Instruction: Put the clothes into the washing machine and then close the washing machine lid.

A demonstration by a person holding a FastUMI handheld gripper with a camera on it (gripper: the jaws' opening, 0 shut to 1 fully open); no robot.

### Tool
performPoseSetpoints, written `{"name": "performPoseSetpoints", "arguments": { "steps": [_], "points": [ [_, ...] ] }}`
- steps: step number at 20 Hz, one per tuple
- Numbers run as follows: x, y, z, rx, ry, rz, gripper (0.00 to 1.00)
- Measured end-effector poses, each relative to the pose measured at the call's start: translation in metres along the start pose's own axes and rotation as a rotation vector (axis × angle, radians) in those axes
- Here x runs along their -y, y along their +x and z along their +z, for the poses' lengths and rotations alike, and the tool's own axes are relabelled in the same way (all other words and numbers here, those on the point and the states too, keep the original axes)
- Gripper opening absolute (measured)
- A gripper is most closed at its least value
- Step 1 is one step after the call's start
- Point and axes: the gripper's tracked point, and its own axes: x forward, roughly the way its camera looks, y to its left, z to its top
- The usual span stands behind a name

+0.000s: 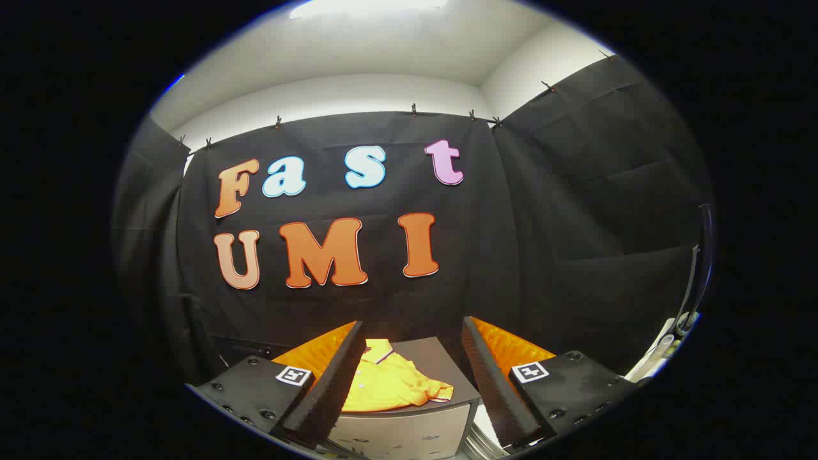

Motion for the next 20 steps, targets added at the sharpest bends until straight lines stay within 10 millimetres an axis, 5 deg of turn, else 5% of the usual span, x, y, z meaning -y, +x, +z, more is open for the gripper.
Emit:
{"name": "performPoseSetpoints", "arguments": {
  "steps": [6,20],
  "points": [
    [0.005,-0.002,0.016,0.020,-0.035,-0.016,0.98],
    [-0.019,0.002,0.022,0.049,-0.046,0.006,0.98]
  ]
}}
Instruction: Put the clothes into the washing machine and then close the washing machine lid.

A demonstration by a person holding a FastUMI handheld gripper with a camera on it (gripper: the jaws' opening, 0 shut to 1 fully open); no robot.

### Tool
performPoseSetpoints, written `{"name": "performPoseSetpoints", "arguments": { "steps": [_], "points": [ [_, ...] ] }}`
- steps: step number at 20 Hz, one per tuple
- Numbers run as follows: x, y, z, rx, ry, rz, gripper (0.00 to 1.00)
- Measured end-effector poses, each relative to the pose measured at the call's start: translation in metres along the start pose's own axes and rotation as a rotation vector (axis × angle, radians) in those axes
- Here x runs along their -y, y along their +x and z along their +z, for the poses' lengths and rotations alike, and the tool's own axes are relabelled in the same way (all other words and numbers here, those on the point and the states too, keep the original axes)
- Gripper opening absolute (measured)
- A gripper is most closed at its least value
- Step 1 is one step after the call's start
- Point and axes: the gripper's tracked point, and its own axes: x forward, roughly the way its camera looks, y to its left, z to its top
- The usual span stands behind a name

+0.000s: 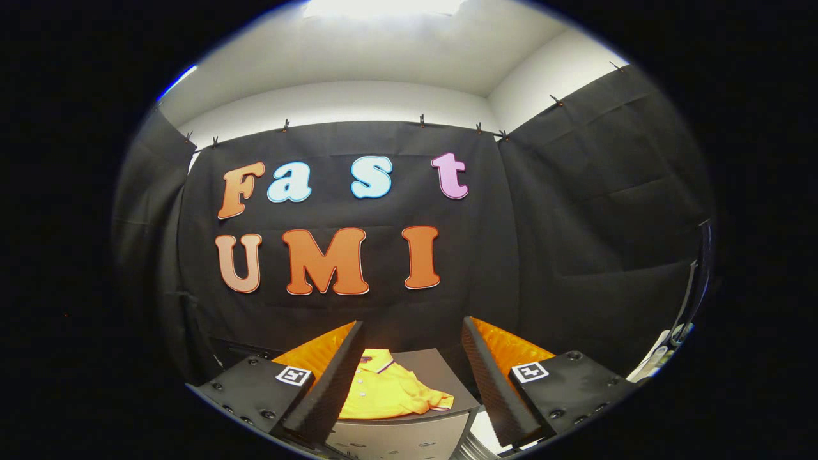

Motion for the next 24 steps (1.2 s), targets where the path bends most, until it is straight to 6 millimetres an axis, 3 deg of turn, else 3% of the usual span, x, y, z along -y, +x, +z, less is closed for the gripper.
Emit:
{"name": "performPoseSetpoints", "arguments": {
  "steps": [4,8,12,16,21,24],
  "points": [
    [-0.005,0.015,0.004,-0.002,-0.044,-0.005,0.98],
    [-0.039,0.038,-0.014,-0.051,-0.040,0.051,0.98],
    [-0.062,0.074,-0.043,-0.155,-0.073,0.091,0.98],
    [-0.082,0.124,-0.062,-0.227,-0.092,0.124,0.98],
    [-0.118,0.176,-0.108,-0.349,-0.105,0.189,0.99],
    [-0.127,0.213,-0.148,-0.450,-0.108,0.192,0.99]
  ]
}}
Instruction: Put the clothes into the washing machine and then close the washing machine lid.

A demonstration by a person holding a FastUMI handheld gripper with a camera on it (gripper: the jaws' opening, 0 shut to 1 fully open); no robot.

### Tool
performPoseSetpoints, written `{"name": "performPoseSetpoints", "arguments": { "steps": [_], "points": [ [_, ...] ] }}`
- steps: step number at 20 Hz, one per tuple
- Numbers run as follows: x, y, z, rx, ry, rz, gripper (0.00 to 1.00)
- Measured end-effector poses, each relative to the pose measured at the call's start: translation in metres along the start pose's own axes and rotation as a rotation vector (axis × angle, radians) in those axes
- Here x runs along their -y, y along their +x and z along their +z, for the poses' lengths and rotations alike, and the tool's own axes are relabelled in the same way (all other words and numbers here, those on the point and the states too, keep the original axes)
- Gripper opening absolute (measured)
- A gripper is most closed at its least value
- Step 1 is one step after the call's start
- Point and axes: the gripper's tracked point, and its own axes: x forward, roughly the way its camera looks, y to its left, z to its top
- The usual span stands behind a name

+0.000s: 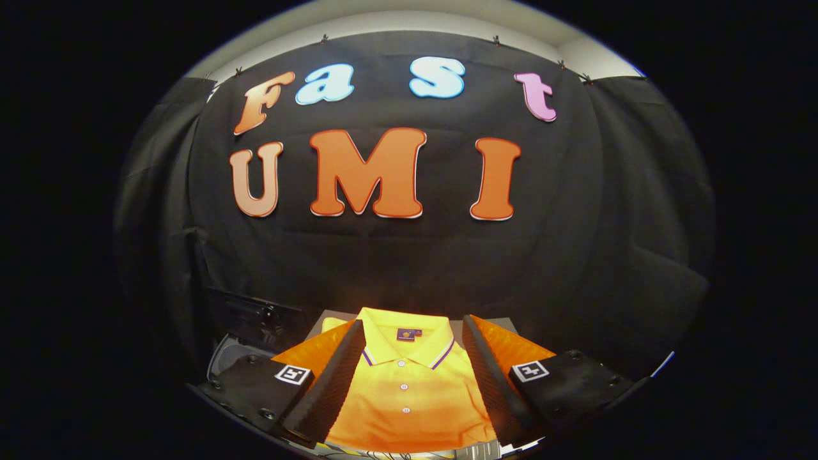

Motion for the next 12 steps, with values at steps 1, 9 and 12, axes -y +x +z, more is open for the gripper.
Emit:
{"name": "performPoseSetpoints", "arguments": {
  "steps": [1,9,12],
  "points": [
    [-0.004,0.013,-0.009,-0.038,0.013,0.012,0.99],
    [-0.020,0.070,-0.080,-0.246,0.053,0.037,0.99],
    [-0.013,0.083,-0.104,-0.291,0.076,0.022,0.99]
  ]
}}
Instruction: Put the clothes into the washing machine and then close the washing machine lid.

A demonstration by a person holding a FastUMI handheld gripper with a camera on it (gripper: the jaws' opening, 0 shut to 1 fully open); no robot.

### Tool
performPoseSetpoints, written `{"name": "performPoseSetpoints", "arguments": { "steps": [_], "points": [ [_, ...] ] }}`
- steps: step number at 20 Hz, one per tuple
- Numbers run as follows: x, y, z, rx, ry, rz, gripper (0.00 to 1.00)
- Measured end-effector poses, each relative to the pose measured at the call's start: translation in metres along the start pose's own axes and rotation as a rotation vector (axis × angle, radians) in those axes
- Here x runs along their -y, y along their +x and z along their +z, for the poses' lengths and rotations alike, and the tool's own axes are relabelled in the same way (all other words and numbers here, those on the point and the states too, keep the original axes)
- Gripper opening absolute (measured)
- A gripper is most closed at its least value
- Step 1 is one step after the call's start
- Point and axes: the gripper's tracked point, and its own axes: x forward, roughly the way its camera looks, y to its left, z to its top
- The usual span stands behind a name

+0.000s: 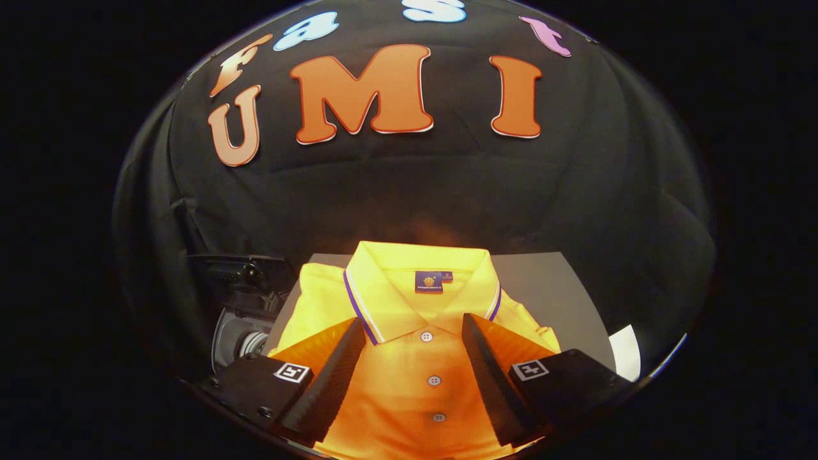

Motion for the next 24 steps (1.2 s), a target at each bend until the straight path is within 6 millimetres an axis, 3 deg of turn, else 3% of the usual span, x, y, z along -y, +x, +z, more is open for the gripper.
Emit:
{"name": "performPoseSetpoints", "arguments": {
  "steps": [2,3,12,13,14,19,22,23,24],
  "points": [
    [0.001,0.013,-0.018,-0.034,0.015,0.019,0.99],
    [0.001,0.011,-0.011,0.022,0.005,0.037,0.99],
    [0.000,0.011,-0.019,0.004,-0.016,0.064,0.96],
    [0.000,0.011,-0.020,0.000,-0.022,0.076,0.82],
    [0.002,0.009,-0.022,-0.005,-0.028,0.085,0.77],
    [0.003,0.006,-0.024,0.036,-0.047,0.053,0.22],
    [0.001,0.002,-0.029,0.054,-0.101,-0.009,0.20],
    [0.000,-0.003,-0.030,0.069,-0.120,-0.026,0.10],
    [0.002,-0.004,-0.029,0.085,-0.121,-0.036,0.10]
  ]
}}
